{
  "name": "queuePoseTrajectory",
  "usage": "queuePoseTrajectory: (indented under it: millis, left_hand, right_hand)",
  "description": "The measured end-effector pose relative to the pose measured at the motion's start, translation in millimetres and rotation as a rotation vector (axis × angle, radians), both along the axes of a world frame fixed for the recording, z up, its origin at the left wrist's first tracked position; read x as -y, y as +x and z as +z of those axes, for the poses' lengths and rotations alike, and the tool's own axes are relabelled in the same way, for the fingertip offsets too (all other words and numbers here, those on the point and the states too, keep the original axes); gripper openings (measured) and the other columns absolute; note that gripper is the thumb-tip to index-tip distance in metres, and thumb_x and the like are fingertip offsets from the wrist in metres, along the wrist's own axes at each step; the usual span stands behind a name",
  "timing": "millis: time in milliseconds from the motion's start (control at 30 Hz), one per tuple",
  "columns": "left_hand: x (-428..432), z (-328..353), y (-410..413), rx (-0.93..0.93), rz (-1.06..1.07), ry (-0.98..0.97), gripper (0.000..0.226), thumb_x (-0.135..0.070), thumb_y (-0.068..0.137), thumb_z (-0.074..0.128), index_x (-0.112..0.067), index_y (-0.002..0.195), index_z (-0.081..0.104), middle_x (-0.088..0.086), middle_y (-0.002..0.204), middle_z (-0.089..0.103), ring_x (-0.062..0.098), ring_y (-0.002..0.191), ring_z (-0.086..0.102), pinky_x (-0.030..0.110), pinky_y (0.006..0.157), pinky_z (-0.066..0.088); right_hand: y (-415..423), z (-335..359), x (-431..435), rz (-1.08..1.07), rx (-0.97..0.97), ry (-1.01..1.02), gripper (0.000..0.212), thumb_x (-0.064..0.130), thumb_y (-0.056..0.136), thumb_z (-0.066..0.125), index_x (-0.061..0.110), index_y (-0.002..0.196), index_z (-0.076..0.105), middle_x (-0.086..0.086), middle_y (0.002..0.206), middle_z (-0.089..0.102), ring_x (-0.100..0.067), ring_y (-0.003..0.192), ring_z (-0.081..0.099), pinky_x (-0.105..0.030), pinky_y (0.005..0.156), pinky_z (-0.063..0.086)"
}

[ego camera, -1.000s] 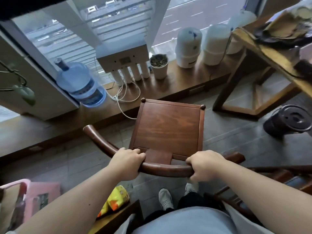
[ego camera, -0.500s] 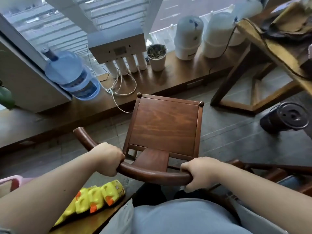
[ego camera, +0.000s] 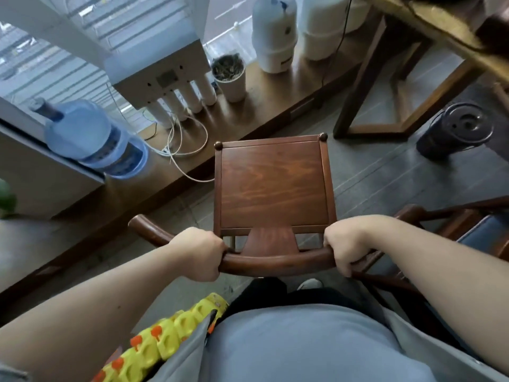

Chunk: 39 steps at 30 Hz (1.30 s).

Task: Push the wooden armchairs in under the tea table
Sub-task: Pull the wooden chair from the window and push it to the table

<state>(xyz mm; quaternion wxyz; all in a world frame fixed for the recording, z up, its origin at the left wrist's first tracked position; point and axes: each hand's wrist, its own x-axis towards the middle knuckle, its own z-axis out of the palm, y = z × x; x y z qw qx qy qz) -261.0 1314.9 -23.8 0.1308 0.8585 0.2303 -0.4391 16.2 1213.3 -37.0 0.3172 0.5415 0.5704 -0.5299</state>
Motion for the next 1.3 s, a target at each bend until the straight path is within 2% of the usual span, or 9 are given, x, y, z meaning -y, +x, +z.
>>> queuePoseTrajectory:
  millis: [133, 300, 400, 567, 667, 800, 967, 1167, 1300]
  left_hand:
    - [4, 4, 9, -0.039, -0.019, -0.009, 0.018, -0.032, 0.069, 0.055, -0.034, 0.086, 0.061, -0.010, 0.073, 0.062, 0.012, 0.065, 0.061, 0.030, 0.065, 0.056]
    - [5, 7, 44, -0.045, -0.102, 0.031, 0.021, -0.031, 0.069, 0.057, -0.033, 0.089, 0.064, -0.010, 0.076, 0.064, 0.012, 0.069, 0.062, 0.030, 0.068, 0.056]
    - [2, 8, 77, -0.049, -0.140, 0.066, 0.023, -0.030, 0.069, 0.058, -0.032, 0.091, 0.066, -0.010, 0.074, 0.064, 0.012, 0.068, 0.063, 0.029, 0.067, 0.056]
    - [-10, 8, 137, -0.016, -0.250, 0.092, 0.024, -0.027, 0.066, 0.058, -0.030, 0.089, 0.065, -0.008, 0.074, 0.064, 0.015, 0.069, 0.063, 0.031, 0.066, 0.057]
    - [-20, 6, 167, -0.002, -0.318, 0.095, 0.022, -0.027, 0.064, 0.058, -0.029, 0.085, 0.065, -0.007, 0.073, 0.065, 0.015, 0.068, 0.064, 0.031, 0.065, 0.058]
    - [-39, 1, 189, 0.015, -0.402, 0.105, 0.025, -0.031, 0.059, 0.057, -0.030, 0.083, 0.065, -0.007, 0.071, 0.066, 0.014, 0.066, 0.064, 0.030, 0.064, 0.057]
    - [-65, -1, 205, 0.057, -0.532, 0.093, 0.024, -0.033, 0.060, 0.055, -0.028, 0.081, 0.063, -0.007, 0.069, 0.066, 0.016, 0.065, 0.064, 0.028, 0.063, 0.055]
    - [-113, -2, 221, 0.069, -0.692, 0.090, 0.022, -0.035, 0.060, 0.052, -0.029, 0.079, 0.060, -0.006, 0.068, 0.064, 0.015, 0.063, 0.061, 0.030, 0.062, 0.054]
    - [-151, 4, 235, 0.085, -0.802, 0.109, 0.012, -0.033, 0.062, 0.053, -0.029, 0.074, 0.056, -0.006, 0.066, 0.061, 0.017, 0.062, 0.060, 0.027, 0.058, 0.050]
  right_hand:
    - [2, 0, 21, -0.080, -0.030, 0.026, 0.030, 0.023, 0.052, 0.075, 0.016, 0.081, 0.071, -0.009, 0.082, 0.075, -0.025, 0.068, 0.068, -0.032, 0.055, 0.053]
    - [19, 6, 56, -0.219, -0.052, 0.046, 0.026, 0.019, 0.059, 0.072, 0.016, 0.085, 0.070, -0.008, 0.080, 0.075, -0.024, 0.068, 0.070, -0.029, 0.054, 0.052]
    - [38, 8, 71, -0.323, -0.057, 0.057, 0.024, 0.020, 0.059, 0.074, 0.015, 0.082, 0.070, -0.004, 0.069, 0.072, -0.020, 0.057, 0.065, -0.034, 0.057, 0.055]
    - [69, 9, 94, -0.490, -0.052, 0.119, 0.023, 0.021, 0.057, 0.073, 0.017, 0.079, 0.068, -0.003, 0.064, 0.071, -0.021, 0.053, 0.063, -0.039, 0.060, 0.057]
    - [78, 16, 110, -0.490, 0.036, 0.257, 0.025, 0.033, 0.063, 0.070, 0.024, 0.085, 0.064, 0.005, 0.069, 0.067, -0.015, 0.063, 0.062, -0.031, 0.054, 0.050]
    - [74, 14, 120, -0.442, 0.160, 0.440, 0.033, 0.047, 0.067, 0.061, 0.032, 0.096, 0.061, 0.009, 0.084, 0.063, -0.018, 0.081, 0.061, -0.033, 0.070, 0.052]
    - [66, 11, 112, -0.507, 0.259, 0.529, 0.021, 0.046, 0.073, 0.060, 0.033, 0.089, 0.057, 0.010, 0.075, 0.054, -0.017, 0.075, 0.055, -0.032, 0.066, 0.047]
    - [54, 7, 78, -0.649, 0.308, 0.535, 0.018, 0.045, 0.069, 0.063, 0.033, 0.081, 0.058, 0.010, 0.074, 0.059, -0.018, 0.077, 0.059, -0.034, 0.068, 0.048]
    - [39, 6, 47, -0.753, 0.335, 0.530, 0.018, 0.044, 0.068, 0.064, 0.031, 0.080, 0.058, 0.011, 0.071, 0.056, -0.018, 0.076, 0.057, -0.034, 0.071, 0.048]
